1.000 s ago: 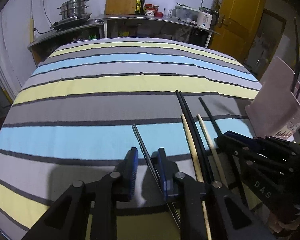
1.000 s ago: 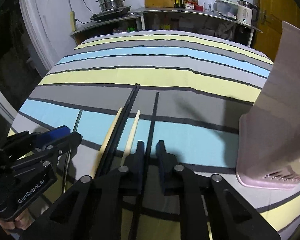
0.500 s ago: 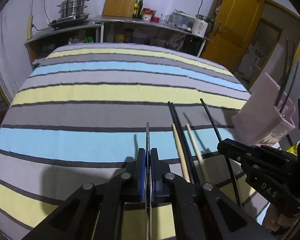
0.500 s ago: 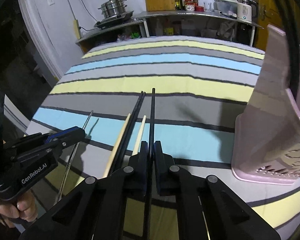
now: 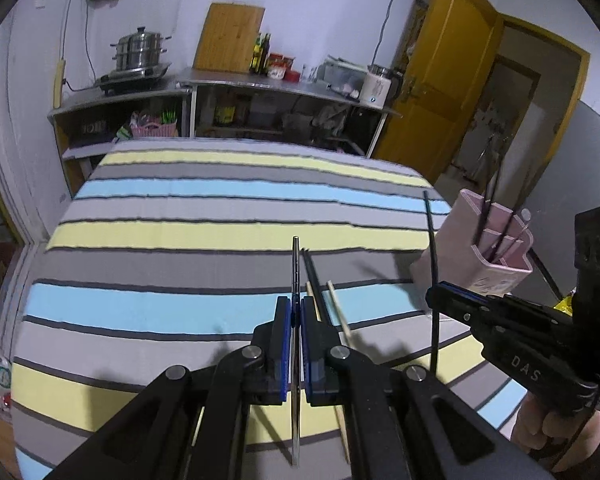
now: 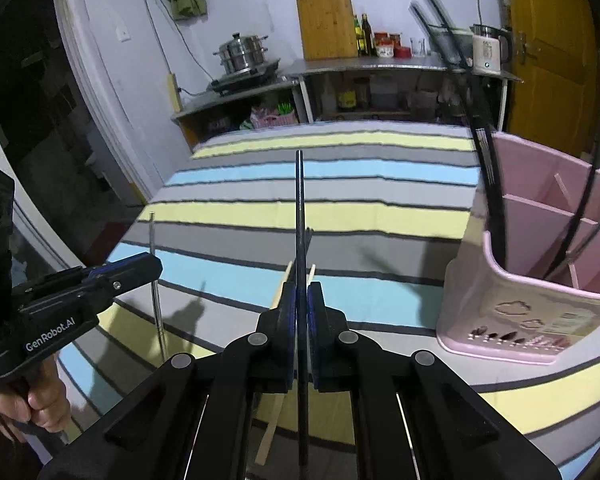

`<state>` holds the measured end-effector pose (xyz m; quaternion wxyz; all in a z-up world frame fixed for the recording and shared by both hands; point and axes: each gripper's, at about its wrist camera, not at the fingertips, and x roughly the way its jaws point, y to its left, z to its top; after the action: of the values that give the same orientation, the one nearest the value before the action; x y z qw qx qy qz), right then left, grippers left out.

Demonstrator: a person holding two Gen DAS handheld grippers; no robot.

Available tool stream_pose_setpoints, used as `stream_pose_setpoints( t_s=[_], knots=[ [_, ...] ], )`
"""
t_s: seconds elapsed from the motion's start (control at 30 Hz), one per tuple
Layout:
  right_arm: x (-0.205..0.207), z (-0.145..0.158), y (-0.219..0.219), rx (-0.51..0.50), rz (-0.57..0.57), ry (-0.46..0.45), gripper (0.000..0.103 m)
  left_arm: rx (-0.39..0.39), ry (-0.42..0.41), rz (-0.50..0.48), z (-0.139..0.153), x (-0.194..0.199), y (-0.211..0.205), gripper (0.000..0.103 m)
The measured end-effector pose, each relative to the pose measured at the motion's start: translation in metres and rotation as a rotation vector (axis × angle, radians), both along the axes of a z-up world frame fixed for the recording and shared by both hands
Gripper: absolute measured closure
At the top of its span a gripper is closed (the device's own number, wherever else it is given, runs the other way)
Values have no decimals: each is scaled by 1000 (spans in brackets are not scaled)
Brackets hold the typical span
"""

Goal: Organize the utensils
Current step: 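Lift both held chopsticks and carry them over the pink basket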

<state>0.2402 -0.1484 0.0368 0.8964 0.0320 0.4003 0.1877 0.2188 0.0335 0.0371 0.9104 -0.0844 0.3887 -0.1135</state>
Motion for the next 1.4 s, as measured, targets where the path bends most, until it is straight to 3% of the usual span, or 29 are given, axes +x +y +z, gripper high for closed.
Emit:
stream_pose_setpoints(
  t_s=[0.33, 0.67, 1.1, 1.4],
  knots=[
    [-35, 40, -19, 33, -23, -75, 97, -13, -75, -29, 44, -28, -8, 99],
    [-57, 61, -46, 59, -61, -119, 97, -27, -106, -79, 69, -39, -29, 99],
    [-76, 80, -97, 75, -165, -154, 97, -64, -100, -200, 86, -34, -86, 99],
    [-70, 121, -137, 91, -247, -243, 97, -100, -153, -252, 125, -12, -126, 99]
  ],
)
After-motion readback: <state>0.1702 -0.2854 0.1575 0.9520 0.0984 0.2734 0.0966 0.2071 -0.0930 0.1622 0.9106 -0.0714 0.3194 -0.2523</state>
